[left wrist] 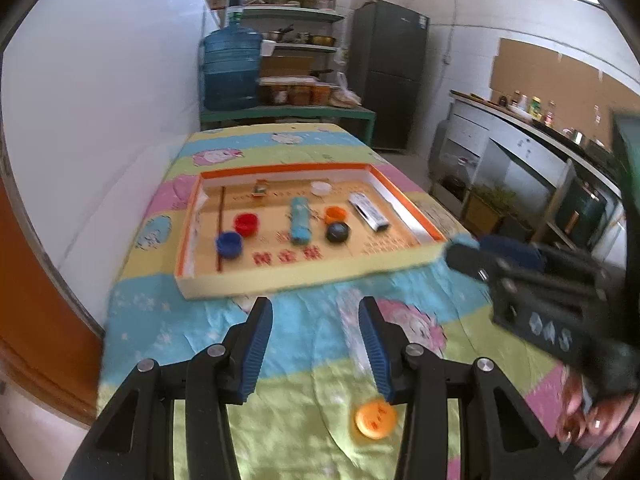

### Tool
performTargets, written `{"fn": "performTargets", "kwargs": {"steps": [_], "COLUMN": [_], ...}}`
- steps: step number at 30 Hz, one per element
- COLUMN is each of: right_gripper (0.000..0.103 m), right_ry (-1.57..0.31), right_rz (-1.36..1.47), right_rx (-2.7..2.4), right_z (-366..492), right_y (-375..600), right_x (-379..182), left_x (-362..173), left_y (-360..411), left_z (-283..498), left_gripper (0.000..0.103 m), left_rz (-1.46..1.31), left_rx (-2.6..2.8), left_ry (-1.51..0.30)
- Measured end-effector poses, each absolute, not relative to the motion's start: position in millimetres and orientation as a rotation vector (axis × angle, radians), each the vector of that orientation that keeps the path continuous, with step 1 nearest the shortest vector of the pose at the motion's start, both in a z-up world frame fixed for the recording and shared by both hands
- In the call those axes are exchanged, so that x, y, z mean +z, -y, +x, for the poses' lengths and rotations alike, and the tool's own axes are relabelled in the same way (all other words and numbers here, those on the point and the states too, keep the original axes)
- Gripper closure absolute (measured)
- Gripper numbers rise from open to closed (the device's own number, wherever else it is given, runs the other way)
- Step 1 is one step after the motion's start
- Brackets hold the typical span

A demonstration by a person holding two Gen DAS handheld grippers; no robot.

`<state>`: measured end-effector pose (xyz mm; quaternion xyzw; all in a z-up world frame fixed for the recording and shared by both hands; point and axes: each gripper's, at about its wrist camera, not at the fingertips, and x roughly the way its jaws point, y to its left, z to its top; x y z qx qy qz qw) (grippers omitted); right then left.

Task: Organize rigid objects
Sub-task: 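Grasp the orange ball with the left gripper while the right grasps the clear patterned tube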

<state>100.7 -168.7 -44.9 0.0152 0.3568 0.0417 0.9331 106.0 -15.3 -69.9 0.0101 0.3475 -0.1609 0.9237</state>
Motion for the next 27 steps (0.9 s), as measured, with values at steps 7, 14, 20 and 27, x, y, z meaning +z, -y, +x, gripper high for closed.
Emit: {"fn": "performTargets", "kwargs": {"steps": [7, 14, 20, 27], "right_gripper": [0.063, 0.063, 0.063, 0.063], "right_ry": [-0.744, -0.758, -0.768, -0.801], "right_rz": [0.038, 0.041, 0.046, 0.052], "right_rx": [0.085, 0.086, 0.084, 0.107], "right_z": [96.4, 95.6, 96.1, 102.1], "right_y": [168.8, 168.3, 170.0, 163.4], "right_x": [-50.7, -56.2, -60.9, -71.9], "left_x": [-98.4, -122.5, -136.3, -137.9], "left_y": [33.6, 46.7, 47.0, 35.7], "left_z": [72.0, 62.5, 61.1, 59.5], "left_gripper": [0.058, 0.058, 0.066, 0.073], "left_rz": [0.09, 0.126, 0.116, 0.081], "left_rx": [-0.407, -0.438, -0.438, -0.432], "left_ry": [-0.716, -0.752, -0.799, -0.788]}}
